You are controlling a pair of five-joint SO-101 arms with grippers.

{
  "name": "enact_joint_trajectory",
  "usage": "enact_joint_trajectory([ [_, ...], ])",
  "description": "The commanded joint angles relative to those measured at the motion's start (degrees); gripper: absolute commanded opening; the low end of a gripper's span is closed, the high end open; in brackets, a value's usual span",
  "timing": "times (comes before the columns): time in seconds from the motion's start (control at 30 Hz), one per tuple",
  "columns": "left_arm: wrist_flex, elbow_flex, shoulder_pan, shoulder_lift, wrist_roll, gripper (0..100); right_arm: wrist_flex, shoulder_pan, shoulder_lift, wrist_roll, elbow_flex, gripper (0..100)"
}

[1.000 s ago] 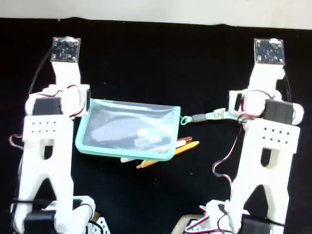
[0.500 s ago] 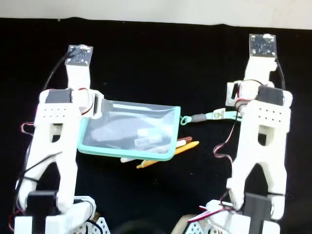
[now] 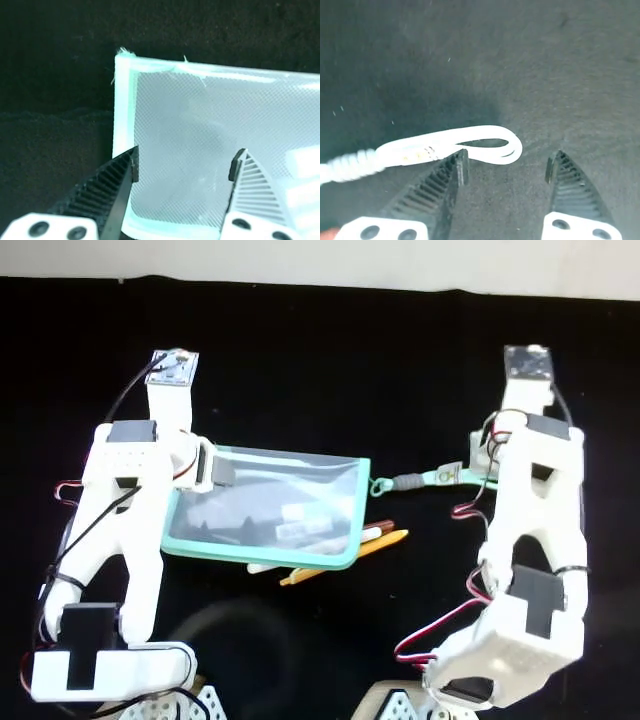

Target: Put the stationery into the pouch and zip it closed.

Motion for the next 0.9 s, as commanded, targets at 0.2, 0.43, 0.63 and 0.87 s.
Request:
enact_joint_trajectory([
  [0.2,2.64,-2.24,0.75,-0.48,-0.09,31,-0.84,-1.98,3.30,12.31,-1.71,25.9],
  [0.43,2.99,-2.15,0.75,-0.31,-0.09,31,-0.84,-3.91,6.46,25.23,-2.07,25.9],
  [0.63,2.99,-1.98,0.75,-0.31,-0.09,31,-0.84,-6.11,9.36,30.77,-1.89,25.9],
  [0.87,2.99,-1.98,0.75,-0.31,-0.09,31,-0.84,-6.46,14.64,30.42,-2.24,11.1],
])
